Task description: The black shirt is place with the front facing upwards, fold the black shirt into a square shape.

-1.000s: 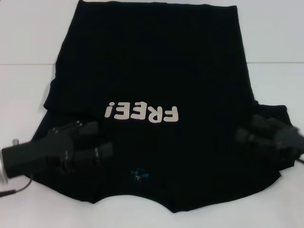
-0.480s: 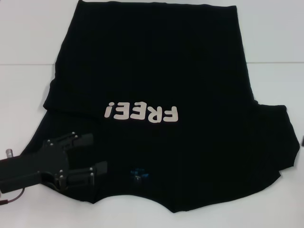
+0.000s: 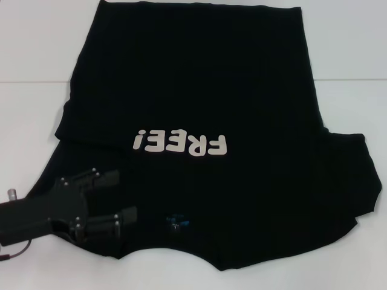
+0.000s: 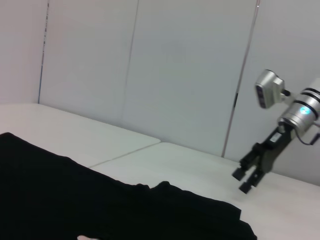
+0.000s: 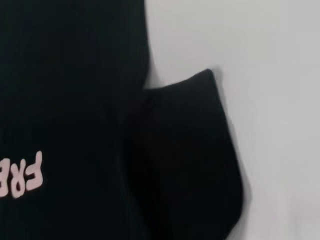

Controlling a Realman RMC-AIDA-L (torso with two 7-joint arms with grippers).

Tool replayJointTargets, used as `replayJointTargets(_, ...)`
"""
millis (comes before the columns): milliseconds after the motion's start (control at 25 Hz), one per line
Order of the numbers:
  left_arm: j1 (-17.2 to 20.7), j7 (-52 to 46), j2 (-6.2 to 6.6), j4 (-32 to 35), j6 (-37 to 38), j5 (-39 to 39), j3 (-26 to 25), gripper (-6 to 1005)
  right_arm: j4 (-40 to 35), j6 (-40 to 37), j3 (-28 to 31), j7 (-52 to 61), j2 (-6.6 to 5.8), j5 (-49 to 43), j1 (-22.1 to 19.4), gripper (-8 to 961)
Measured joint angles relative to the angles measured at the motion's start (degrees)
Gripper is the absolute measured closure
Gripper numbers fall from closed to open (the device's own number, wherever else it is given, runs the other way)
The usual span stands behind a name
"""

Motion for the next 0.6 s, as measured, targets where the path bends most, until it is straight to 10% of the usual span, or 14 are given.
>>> replayJointTargets(600, 1.0, 0.0, 0.11, 0.2, 1.0, 1.6, -0.4, 113, 10.2, 6.0, -0.8, 1.6, -0.78, -0.5, 3.9, 27)
